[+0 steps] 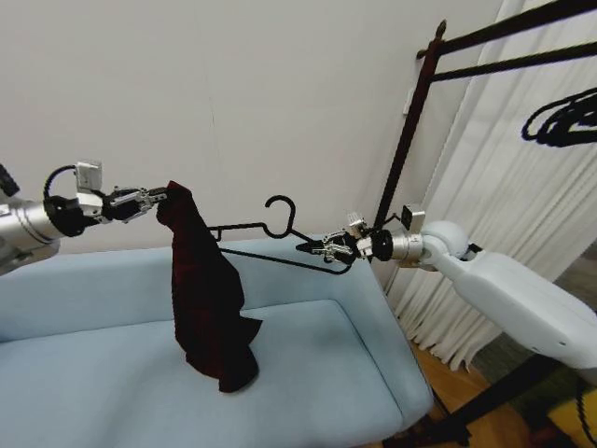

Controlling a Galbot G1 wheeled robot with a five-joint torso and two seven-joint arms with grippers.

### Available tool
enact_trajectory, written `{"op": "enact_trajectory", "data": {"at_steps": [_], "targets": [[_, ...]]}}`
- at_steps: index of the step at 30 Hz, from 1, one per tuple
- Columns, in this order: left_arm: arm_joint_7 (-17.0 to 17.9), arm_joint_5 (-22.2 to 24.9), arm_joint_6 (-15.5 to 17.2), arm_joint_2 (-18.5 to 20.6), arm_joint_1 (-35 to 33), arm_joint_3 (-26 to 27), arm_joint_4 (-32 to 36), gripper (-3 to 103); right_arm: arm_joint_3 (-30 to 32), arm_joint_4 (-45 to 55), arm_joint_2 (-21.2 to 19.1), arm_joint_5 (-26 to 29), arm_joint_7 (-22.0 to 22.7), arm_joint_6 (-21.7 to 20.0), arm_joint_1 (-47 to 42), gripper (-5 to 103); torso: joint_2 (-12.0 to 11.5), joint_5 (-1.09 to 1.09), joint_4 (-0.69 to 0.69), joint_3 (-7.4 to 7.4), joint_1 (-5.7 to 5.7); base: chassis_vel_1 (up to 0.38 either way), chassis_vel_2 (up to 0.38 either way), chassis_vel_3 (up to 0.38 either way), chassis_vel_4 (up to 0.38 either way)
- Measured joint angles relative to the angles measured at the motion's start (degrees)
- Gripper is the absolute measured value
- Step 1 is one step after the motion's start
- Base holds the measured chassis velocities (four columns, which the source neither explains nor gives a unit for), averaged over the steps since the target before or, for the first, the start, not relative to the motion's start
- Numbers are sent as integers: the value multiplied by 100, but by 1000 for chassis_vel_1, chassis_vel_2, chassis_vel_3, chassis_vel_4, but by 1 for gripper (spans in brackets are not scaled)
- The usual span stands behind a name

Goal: Pick up the clothes from the sofa and hang them on the clothes hanger.

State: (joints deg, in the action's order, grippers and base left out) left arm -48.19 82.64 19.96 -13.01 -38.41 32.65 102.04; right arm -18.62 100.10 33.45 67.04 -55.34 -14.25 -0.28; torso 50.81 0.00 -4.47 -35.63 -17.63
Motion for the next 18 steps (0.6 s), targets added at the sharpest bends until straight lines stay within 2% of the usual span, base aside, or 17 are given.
{"op": "enact_trajectory", "data": {"at_steps": [4,18], "targets": [[-164,-72,-15,0,2,-30,-7,0,-203,127,132,0,-1,-1,146,2,0,0,0,0,0,0,0,0,0],[-344,-182,-53,5,4,-72,71,0,-851,660,593,-24,101,-57,446,2,0,0,0,0,0,0,0,0,0]]}}
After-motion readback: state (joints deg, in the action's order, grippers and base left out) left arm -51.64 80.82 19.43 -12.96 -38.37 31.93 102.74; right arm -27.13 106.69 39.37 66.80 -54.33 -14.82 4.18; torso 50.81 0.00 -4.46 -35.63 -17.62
